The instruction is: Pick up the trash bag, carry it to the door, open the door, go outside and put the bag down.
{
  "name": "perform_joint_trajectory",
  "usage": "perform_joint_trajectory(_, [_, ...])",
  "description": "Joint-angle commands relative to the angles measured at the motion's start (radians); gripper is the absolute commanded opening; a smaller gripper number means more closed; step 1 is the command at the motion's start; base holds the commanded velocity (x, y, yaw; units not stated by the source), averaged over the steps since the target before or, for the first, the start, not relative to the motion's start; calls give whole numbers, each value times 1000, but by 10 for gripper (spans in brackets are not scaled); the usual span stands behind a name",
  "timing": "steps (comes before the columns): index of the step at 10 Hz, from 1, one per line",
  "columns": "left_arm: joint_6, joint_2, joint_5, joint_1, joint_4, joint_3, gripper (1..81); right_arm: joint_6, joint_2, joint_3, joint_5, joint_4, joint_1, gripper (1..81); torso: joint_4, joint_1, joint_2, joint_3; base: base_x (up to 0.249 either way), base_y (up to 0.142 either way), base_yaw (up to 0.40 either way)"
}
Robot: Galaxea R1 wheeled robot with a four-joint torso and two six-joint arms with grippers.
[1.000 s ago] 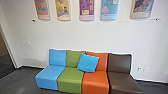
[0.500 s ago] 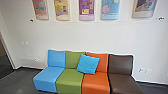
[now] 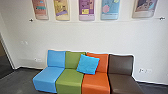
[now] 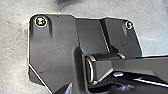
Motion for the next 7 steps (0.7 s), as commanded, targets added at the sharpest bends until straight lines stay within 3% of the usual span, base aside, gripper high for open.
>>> perform_joint_trajectory(1, [-3,-36,59,-45,-3,47,811,-6,-58,115,-50,-11,32,811,0,0,0,0,0,0,0])
perform_joint_trajectory(4, [-6,-171,55,-48,-3,210,811,-3,-164,284,-57,-7,34,811,0,0,0,0,0,0,0])
perform_joint_trajectory(6, [-11,-227,55,-60,-8,254,811,8,-241,389,-65,-5,37,811,0,0,0,0,0,0,0])
perform_joint_trajectory(7, [-11,-248,59,-65,-22,274,811,8,-282,445,-59,-5,38,811,0,64,-100,0,0,0,0])
